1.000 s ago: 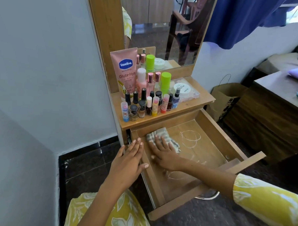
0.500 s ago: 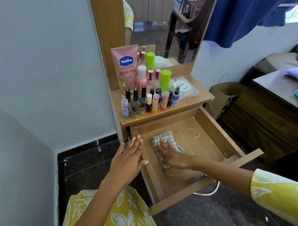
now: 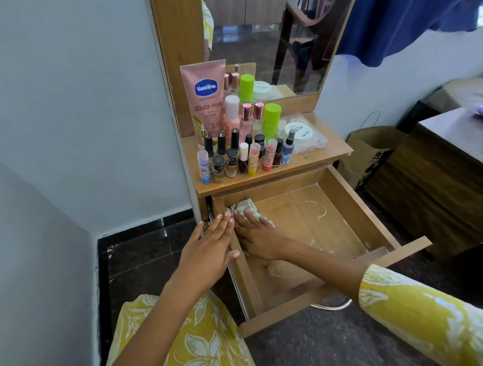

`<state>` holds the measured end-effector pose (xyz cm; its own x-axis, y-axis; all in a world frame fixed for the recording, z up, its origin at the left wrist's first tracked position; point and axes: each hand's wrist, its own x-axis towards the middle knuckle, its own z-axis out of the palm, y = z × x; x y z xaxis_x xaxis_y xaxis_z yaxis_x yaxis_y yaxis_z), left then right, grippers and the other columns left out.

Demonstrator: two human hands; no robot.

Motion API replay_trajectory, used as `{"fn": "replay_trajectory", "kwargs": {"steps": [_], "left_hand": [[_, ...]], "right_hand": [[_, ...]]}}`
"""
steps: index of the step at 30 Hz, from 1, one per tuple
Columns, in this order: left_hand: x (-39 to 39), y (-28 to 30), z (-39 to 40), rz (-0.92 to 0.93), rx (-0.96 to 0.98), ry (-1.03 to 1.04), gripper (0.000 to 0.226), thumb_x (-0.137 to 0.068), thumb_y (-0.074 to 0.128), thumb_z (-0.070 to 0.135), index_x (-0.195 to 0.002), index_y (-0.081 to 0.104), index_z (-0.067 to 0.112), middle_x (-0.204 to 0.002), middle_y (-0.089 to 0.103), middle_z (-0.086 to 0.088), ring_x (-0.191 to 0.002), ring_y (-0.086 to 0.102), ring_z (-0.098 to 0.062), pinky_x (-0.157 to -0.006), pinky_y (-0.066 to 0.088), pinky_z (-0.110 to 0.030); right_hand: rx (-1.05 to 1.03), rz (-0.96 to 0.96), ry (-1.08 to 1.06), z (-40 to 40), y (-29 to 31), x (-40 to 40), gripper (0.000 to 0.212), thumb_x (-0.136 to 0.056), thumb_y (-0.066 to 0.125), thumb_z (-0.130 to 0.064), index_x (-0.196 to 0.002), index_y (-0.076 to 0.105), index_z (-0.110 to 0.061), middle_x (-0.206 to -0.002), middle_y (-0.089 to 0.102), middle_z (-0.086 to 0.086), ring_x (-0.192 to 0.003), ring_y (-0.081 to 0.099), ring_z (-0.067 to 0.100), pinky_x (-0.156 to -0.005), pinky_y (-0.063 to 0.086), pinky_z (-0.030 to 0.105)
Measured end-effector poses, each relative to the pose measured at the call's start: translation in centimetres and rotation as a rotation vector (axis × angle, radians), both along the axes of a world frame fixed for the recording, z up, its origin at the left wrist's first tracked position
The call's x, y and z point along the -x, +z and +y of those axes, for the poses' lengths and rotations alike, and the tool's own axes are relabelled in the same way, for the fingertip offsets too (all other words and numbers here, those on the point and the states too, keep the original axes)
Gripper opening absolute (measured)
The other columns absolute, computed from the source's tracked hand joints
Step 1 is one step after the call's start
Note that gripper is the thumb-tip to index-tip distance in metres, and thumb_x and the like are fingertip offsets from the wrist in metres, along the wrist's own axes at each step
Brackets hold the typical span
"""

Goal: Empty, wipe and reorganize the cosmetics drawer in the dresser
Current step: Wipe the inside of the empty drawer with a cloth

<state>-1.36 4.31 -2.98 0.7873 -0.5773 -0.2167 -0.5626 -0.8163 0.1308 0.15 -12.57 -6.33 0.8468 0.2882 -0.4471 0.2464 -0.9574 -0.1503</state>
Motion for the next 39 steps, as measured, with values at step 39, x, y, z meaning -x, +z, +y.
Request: {"fn": "replay_trajectory", "kwargs": {"steps": [39], "left_hand": [[-0.7, -0.8, -0.3, 0.083, 0.049, -0.082, 0.074, -0.098, 0.03, 0.051, -0.148, -0.012, 0.017, -0.146, -0.032, 0.004, -0.133, -0.026, -0.005, -0.115, -0.007, -0.033]], "right_hand": [[-0.087, -0.006, -0.007, -3.6, -1.2, 1.7, 0.069, -0.1, 0.029, -0.046, -0.149, -0.012, -0.019, -0.157, -0.021, 0.004, -0.144, -0.021, 0.023, -0.116, -0.008, 0.045]]}}
